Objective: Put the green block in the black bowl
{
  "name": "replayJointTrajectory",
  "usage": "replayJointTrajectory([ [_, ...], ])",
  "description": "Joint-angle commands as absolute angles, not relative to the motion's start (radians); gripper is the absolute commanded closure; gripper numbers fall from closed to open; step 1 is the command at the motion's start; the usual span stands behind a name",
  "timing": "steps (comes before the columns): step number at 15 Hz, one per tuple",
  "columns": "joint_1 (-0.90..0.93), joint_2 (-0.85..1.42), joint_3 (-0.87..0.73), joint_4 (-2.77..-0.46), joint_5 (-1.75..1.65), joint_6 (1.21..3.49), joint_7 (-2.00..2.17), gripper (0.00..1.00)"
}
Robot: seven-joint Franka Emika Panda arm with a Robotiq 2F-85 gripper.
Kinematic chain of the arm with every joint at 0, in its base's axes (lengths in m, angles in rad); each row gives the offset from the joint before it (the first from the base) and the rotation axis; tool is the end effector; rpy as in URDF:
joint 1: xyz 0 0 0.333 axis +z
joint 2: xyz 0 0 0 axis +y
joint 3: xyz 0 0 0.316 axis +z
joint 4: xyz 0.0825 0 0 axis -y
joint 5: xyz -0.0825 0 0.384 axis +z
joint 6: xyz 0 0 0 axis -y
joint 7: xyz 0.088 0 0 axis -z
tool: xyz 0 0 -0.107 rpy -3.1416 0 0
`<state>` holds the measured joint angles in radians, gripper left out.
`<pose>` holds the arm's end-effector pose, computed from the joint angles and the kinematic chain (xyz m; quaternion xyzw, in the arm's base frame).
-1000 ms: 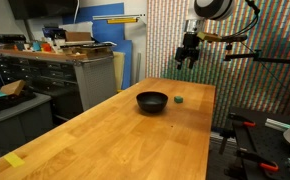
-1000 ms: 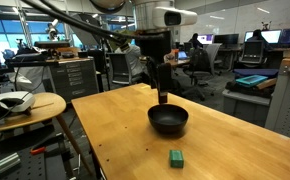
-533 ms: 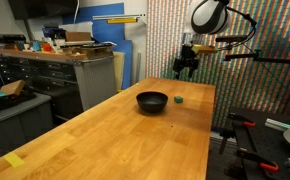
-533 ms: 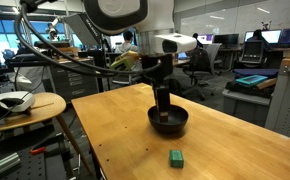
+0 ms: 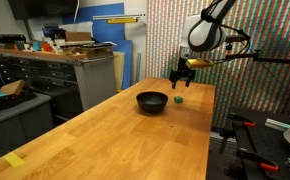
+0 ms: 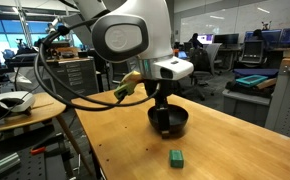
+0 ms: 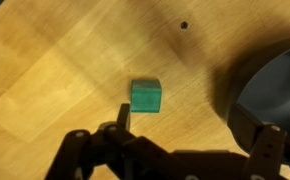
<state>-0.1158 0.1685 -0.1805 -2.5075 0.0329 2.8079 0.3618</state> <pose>0.4600 -0.1440 0.2315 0.9399 -0.3346 0.0677 0.0063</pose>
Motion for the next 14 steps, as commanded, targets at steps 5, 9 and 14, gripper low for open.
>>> replayJointTrajectory([
  [5, -0.032, 0.339, -0.291, -2.487, -0.036, 2.986, 0.442, 0.00],
  [9, -0.003, 0.409, -0.323, -2.468, 0.007, 3.034, 0.402, 0.00],
  [14, -0.033, 0.449, -0.291, -2.438, 0.058, 3.051, 0.369, 0.00],
])
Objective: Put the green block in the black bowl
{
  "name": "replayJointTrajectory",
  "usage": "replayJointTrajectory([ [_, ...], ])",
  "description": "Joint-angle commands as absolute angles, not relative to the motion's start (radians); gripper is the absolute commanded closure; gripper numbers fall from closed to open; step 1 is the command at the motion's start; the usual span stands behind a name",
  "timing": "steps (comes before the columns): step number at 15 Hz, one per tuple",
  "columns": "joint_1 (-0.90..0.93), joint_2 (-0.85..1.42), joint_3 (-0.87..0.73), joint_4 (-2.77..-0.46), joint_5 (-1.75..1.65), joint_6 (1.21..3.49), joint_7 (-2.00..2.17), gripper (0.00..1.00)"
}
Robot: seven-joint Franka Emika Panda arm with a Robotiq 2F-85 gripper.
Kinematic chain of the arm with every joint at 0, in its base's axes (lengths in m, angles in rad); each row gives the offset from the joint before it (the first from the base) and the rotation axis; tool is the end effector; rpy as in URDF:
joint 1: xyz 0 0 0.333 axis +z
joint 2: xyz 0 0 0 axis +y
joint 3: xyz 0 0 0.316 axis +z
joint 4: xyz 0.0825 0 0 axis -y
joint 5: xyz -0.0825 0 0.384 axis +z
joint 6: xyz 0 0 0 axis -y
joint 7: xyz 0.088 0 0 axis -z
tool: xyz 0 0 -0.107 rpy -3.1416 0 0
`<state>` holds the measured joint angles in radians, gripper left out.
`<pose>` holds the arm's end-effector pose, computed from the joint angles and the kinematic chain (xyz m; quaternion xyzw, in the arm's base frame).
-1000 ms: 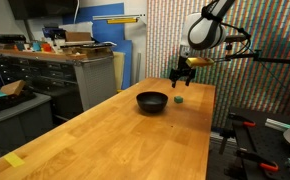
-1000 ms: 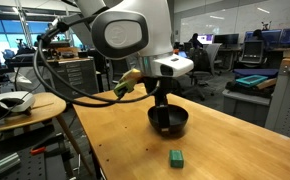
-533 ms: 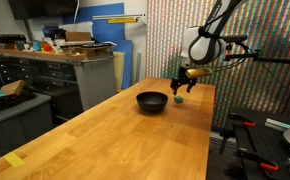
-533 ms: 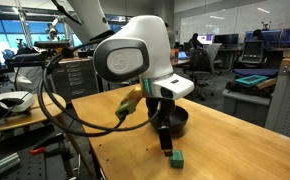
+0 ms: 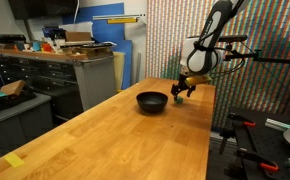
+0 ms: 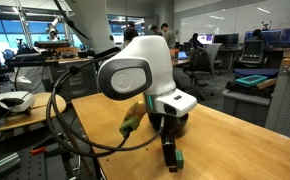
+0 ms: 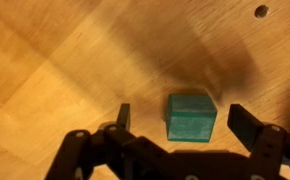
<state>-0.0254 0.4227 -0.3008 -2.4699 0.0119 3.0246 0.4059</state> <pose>0.4553 -0.1657 0.1507 0.9334 -0.3458 0.0776 0.0556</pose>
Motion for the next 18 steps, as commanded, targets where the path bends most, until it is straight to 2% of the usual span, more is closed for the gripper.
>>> replayJointTrajectory([
  [1, -0.038, 0.451, -0.287, -2.433, 0.070, 3.056, 0.365, 0.00],
  [2, -0.045, 0.451, -0.282, -2.428, 0.081, 3.057, 0.359, 0.25],
  [3, -0.046, 0.453, -0.282, -2.421, 0.088, 3.059, 0.355, 0.27],
  [8, -0.085, 0.432, -0.239, -2.414, 0.117, 3.021, 0.303, 0.67],
  [10, -0.094, 0.421, -0.227, -2.419, 0.120, 3.004, 0.287, 0.79],
  [18, -0.069, 0.339, -0.261, -2.433, 0.088, 2.921, 0.268, 0.79],
])
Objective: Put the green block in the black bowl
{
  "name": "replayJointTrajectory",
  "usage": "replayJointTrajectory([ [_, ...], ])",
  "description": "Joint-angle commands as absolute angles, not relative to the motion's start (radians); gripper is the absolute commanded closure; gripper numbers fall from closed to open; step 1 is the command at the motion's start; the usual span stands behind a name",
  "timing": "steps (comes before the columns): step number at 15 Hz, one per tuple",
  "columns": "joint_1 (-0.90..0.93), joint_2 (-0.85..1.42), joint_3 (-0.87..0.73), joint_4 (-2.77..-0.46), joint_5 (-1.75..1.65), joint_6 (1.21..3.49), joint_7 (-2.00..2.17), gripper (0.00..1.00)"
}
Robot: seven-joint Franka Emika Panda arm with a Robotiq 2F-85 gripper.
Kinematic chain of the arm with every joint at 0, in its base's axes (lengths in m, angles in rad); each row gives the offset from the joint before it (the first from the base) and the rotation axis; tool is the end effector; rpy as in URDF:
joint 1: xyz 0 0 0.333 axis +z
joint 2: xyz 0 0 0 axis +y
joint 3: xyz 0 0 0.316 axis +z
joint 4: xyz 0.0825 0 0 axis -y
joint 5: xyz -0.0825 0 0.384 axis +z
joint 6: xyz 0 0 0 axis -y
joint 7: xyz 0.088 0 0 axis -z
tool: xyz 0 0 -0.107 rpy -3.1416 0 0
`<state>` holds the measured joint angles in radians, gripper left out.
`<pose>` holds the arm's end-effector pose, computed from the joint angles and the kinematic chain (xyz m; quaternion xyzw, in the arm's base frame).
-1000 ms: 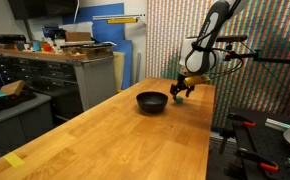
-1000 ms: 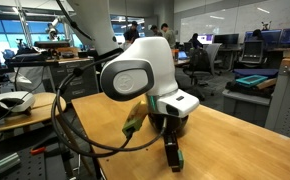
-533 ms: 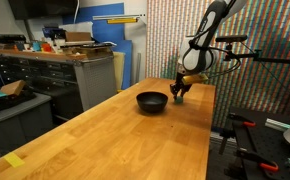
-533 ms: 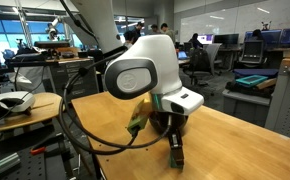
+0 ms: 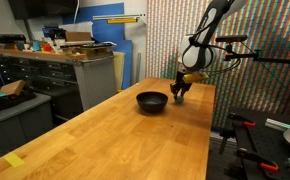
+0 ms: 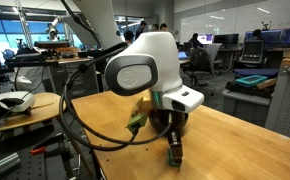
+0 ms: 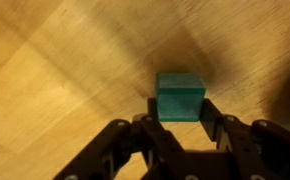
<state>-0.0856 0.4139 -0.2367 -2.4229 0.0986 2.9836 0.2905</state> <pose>0.4710 -0.1716 0.1611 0.9387 -0.3332 0.0803 0.0360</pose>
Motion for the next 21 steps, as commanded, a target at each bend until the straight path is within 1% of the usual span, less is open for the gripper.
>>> replayJointTrajectory([
  [1, -0.051, 0.315, -0.278, -2.433, 0.070, 2.899, 0.276, 0.79],
  [4, -0.010, 0.249, -0.315, -2.413, 0.001, 2.833, 0.301, 0.79],
  [6, 0.004, 0.207, -0.313, -2.390, -0.049, 2.786, 0.316, 0.79],
  [10, 0.008, 0.180, -0.242, -2.340, -0.085, 2.722, 0.315, 0.79],
  [16, 0.042, 0.274, -0.123, -2.275, -0.069, 2.726, 0.300, 0.79],
  [21, 0.091, 0.422, -0.125, -2.212, -0.102, 2.757, 0.315, 0.79],
])
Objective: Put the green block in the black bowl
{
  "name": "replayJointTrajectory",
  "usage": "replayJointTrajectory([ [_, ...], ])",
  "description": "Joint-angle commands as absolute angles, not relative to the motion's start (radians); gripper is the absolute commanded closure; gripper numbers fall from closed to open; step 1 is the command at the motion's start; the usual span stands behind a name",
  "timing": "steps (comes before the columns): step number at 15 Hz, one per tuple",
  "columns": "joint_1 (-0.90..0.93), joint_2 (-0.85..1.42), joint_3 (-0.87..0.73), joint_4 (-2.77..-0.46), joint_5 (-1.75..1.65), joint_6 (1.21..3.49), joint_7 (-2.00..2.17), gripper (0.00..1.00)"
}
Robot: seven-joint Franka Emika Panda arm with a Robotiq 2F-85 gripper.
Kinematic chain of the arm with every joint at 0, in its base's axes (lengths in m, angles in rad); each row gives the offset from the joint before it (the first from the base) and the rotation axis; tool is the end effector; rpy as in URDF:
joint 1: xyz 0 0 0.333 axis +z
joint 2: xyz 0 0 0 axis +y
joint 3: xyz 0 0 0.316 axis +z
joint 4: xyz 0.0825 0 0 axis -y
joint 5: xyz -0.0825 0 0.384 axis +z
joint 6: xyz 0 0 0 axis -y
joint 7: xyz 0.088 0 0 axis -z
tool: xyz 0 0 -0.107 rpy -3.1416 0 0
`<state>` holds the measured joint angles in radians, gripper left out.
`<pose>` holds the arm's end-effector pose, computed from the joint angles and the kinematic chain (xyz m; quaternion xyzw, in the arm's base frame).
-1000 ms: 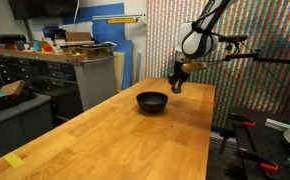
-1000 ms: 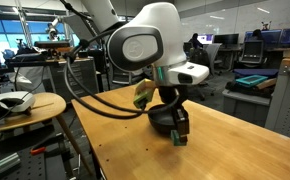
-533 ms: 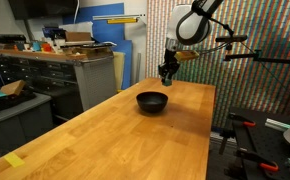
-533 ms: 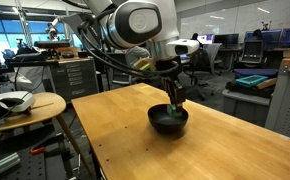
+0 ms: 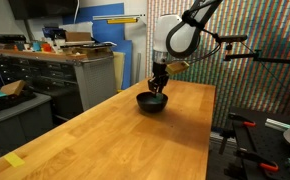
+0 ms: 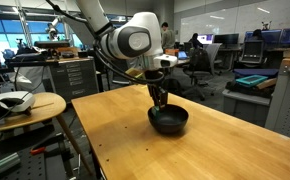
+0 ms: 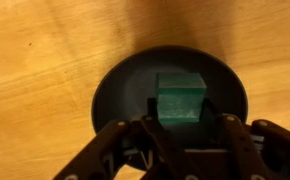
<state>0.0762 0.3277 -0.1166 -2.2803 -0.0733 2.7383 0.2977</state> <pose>0.5471 -0.0200 0.2234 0.9886 -0.1312 0.0695 0.0263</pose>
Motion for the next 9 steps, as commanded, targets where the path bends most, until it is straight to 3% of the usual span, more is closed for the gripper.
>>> replayJointTrajectory([
  [1, 0.095, 0.455, -0.130, -2.194, -0.099, 2.764, 0.313, 0.79],
  [7, 0.087, 0.575, -0.148, -2.099, -0.065, 2.832, 0.288, 0.79],
  [8, 0.081, 0.569, -0.146, -2.095, -0.058, 2.835, 0.283, 0.29],
  [9, 0.078, 0.566, -0.148, -2.092, -0.058, 2.831, 0.279, 0.28],
])
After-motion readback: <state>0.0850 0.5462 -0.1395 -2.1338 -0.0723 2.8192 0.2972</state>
